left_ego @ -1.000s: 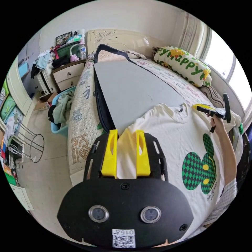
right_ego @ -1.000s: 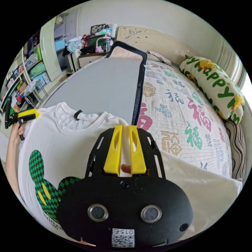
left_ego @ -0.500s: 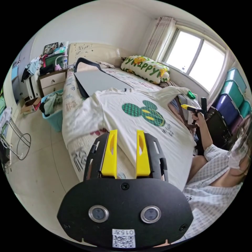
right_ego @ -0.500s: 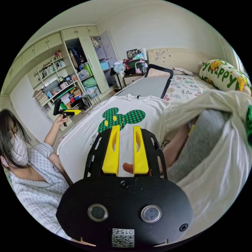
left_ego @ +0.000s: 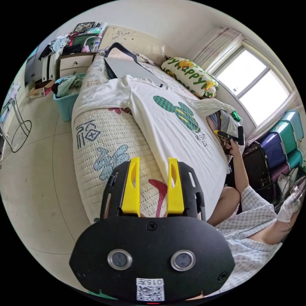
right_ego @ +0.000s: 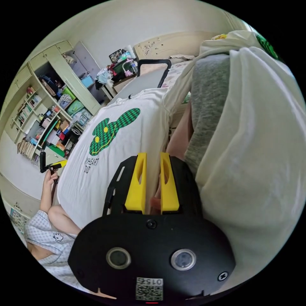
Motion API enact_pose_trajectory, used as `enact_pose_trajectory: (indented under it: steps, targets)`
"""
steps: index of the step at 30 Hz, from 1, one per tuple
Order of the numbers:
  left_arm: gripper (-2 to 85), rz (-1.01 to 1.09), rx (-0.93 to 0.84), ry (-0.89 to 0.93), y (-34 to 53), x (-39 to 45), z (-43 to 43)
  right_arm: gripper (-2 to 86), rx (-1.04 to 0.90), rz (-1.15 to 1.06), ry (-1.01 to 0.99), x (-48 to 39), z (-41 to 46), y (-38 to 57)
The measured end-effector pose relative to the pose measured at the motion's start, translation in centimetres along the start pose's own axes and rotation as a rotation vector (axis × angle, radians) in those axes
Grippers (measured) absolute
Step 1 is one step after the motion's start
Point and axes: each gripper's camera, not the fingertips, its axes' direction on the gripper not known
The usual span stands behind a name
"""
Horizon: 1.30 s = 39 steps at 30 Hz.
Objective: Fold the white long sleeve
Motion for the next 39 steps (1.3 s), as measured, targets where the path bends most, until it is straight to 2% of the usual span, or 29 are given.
enact_pose_trajectory:
  steps: [2,6,10,15,19,24,26,28,30,32,39]
  targets:
    - [12.3,0.018,-0.008,0.007,0.1,0.1,-0.3,7.2,0.0,-0.002,0.009,-0.2,0.1,0.1]
    - [9.0,0.068,-0.083,0.145,-0.5,0.0,0.7,6.1,0.004,0.024,-0.043,0.6,0.2,0.5]
    - [6.0,0.057,-0.094,0.11,-0.6,-0.2,0.4,1.3,-0.077,0.025,-0.164,1.1,1.5,0.7]
    - [0.2,0.038,-0.062,0.105,0.2,-1.2,-1.0,-0.6,-0.038,0.02,-0.03,0.4,1.2,1.4]
    - [-0.6,0.029,-0.061,0.084,0.8,-1.6,-1.7,-0.7,-0.025,-0.002,0.09,-0.5,0.7,1.8]
    - [-0.8,0.079,-0.086,-0.015,1.5,-0.8,-2.1,-0.7,-0.036,-0.07,0.356,-2.6,1.0,2.5]
    - [-0.8,0.086,-0.084,-0.024,1.7,-0.6,-2.2,-0.6,-0.039,-0.077,0.388,-2.9,1.3,2.7]
    - [-0.8,0.088,-0.084,-0.022,1.9,-0.6,-2.1,-0.4,-0.022,-0.064,0.337,-2.8,1.0,3.0]
    - [-0.7,0.089,-0.082,-0.016,2.2,-0.6,-2.2,0.9,-0.006,-0.003,0.114,-1.2,0.3,3.4]
    - [-0.6,0.091,-0.083,-0.015,2.4,-0.5,-2.2,3.3,0.011,0.025,0.006,-0.2,-0.1,3.8]
    - [-0.5,0.087,-0.082,-0.01,3.3,-0.5,-2.4,5.5,-0.086,-0.028,0.073,-1.1,1.5,4.2]
